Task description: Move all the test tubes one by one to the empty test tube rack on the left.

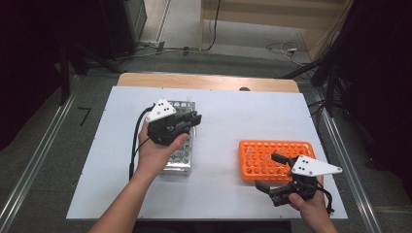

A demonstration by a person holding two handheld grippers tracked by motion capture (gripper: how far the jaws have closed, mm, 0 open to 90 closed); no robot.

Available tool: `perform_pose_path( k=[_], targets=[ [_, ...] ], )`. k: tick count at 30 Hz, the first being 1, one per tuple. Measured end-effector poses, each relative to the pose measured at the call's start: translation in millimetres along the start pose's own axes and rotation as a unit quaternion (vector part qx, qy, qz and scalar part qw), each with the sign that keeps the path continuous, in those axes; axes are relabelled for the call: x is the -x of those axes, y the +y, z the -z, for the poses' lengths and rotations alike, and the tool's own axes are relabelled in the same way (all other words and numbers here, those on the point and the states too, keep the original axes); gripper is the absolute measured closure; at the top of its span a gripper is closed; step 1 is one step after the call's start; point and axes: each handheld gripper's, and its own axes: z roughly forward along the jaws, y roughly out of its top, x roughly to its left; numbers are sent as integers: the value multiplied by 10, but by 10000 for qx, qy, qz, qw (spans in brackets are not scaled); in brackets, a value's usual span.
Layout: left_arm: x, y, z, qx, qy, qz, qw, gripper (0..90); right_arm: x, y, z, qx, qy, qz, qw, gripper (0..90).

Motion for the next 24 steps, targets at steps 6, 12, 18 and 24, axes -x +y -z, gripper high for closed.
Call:
perform_pose_path(
  k=[6,12,18,24],
  targets=[
    [-170,103,-94,0,195,23,9998,762,134,-74,116,84,-81,-96,9999,0],
    [-319,139,-226,-12,347,87,9994,762,215,-103,154,138,-145,-193,9996,0],
    [-466,123,-361,12,623,109,9980,761,267,-120,166,174,-208,-241,9993,0],
    [-607,111,-459,77,802,256,9964,761,290,-130,184,183,-254,-288,9991,0]
  ],
)
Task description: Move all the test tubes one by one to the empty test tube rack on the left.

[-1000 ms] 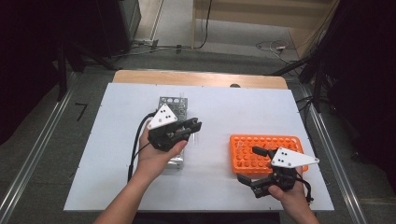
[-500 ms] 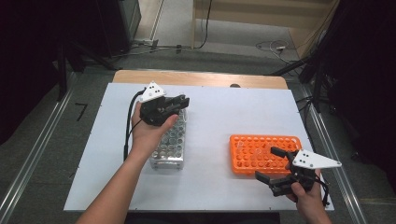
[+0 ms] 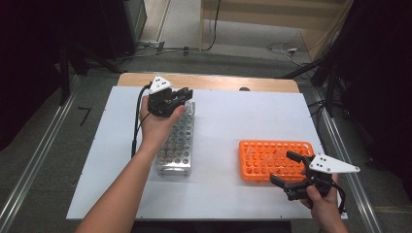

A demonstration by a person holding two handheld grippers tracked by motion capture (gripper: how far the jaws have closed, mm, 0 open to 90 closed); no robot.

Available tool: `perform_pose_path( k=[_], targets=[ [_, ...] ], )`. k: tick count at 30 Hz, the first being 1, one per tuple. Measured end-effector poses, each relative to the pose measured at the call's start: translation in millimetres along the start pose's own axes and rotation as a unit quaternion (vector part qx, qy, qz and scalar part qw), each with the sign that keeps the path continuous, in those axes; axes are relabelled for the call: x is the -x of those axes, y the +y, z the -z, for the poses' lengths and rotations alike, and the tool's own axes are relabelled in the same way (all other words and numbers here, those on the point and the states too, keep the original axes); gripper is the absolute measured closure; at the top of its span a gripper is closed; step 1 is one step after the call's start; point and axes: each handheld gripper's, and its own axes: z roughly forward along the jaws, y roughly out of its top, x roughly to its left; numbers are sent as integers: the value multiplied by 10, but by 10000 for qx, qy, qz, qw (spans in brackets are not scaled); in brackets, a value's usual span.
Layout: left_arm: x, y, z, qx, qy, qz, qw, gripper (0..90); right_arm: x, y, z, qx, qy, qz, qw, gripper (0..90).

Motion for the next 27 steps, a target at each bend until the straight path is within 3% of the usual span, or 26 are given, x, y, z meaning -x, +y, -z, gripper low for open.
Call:
perform_pose_path(
  k=[13,27],
  targets=[
    [-136,-116,-256,-107,291,56,9995,761,11,-12,-5,-6,-16,-18,10000,0],
    [-75,-207,-350,-408,477,-153,9979,761,19,-18,2,31,-18,-33,10000,0]
  ],
)
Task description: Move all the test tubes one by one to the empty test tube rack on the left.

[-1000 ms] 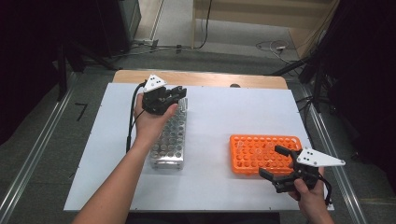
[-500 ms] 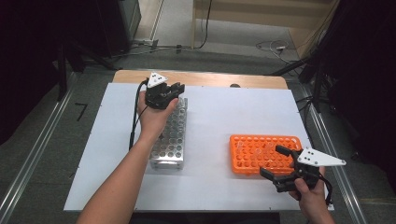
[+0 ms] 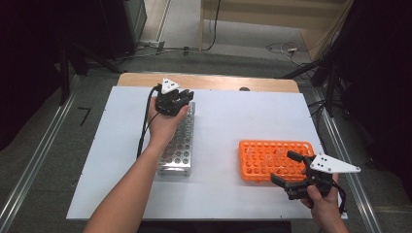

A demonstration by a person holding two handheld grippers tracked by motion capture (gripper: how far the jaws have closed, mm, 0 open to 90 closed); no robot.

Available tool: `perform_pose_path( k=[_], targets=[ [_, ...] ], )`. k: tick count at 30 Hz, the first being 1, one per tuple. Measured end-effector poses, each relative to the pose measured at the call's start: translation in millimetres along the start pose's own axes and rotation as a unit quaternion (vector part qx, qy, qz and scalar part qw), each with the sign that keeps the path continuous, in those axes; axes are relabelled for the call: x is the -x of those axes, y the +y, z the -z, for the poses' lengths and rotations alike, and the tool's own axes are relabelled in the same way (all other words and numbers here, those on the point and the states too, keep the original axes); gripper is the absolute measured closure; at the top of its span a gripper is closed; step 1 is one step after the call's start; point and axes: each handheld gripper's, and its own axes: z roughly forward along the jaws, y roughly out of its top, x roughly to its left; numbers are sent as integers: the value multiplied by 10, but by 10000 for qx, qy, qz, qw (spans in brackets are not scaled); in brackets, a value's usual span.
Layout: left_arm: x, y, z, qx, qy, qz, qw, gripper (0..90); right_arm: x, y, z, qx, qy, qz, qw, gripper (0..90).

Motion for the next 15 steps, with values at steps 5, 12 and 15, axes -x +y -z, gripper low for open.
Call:
perform_pose_path(
  k=[5,12,15],
  targets=[
    [16,-36,-7,-128,62,-86,9999,760,-3,-1,-11,-6,-2,26,10000,0],
    [44,-104,-38,-314,86,-152,9994,759,-9,-4,-20,-23,-10,30,10000,0],
    [46,-112,-45,-346,92,-132,9993,758,-15,-3,-20,-24,-13,32,10000,0]
  ],
)
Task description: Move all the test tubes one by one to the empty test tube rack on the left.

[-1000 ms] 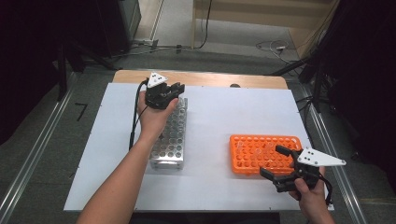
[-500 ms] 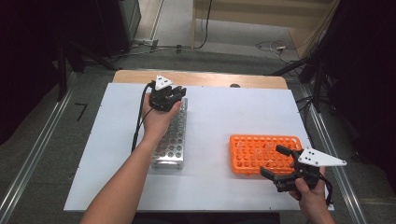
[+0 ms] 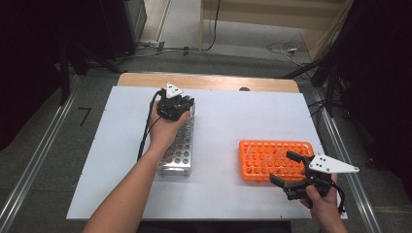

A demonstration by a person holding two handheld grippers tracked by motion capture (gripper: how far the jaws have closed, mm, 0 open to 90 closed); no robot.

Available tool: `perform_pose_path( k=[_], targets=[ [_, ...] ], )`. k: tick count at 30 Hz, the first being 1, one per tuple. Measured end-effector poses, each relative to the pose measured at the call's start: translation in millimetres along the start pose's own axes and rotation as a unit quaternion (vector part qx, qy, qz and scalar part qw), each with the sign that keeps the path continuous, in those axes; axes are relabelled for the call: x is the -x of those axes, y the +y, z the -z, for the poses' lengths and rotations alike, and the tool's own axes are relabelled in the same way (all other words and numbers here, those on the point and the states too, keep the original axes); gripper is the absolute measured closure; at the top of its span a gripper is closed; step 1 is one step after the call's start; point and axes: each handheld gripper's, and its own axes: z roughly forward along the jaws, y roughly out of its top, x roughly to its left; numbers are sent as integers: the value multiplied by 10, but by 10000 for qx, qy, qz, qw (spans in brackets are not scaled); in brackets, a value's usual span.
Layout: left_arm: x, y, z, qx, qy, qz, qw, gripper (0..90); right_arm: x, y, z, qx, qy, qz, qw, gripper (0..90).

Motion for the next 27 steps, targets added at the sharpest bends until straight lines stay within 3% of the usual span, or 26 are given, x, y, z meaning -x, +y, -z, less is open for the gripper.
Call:
perform_pose_path(
  k=[9,18,27],
  targets=[
    [4,-30,-42,-249,31,-79,9997,758,-3,-1,-5,-15,-14,-11,10000,0],
    [-25,-42,-52,-414,-123,86,9990,739,15,-5,-6,-10,-39,-11,10000,0],
    [-14,-9,39,-307,-256,308,9987,543,37,-7,4,6,-71,-58,10000,0]
  ],
)
